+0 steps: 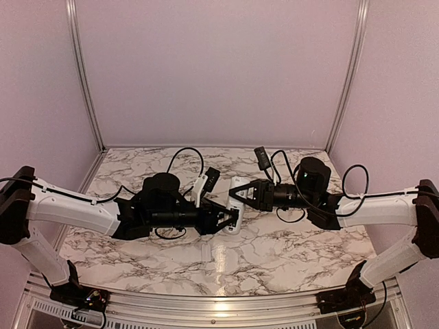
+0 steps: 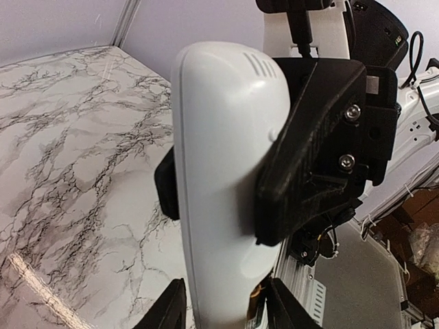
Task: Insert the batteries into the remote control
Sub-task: Press the battery in the battery compartment.
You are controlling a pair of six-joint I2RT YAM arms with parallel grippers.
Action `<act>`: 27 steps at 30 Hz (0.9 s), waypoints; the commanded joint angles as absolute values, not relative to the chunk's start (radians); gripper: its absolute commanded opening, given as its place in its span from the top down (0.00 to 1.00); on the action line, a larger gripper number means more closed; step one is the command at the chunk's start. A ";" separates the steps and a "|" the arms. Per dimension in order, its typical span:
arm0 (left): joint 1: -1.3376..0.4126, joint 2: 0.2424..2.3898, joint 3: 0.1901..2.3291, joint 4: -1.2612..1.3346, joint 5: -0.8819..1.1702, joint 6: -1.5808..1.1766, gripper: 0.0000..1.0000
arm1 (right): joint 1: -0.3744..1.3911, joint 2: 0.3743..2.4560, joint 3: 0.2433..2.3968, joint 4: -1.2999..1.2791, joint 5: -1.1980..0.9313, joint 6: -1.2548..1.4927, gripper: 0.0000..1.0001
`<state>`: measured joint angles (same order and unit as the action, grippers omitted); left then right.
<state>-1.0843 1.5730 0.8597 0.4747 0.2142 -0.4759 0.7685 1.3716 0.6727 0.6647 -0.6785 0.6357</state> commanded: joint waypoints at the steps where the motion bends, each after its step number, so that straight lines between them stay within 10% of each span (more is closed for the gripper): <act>1: -1.054 1.592 0.854 0.546 0.227 -0.533 0.62 | 0.782 1.354 0.696 0.702 -0.687 0.647 1.00; 18: -1.032 1.640 0.870 0.466 0.159 -0.595 0.80 | 0.782 1.325 0.702 0.720 -0.701 0.653 1.00; 27: -1.032 1.565 0.861 0.434 0.126 -0.522 0.50 | 0.780 1.322 0.702 0.636 -0.628 0.636 1.00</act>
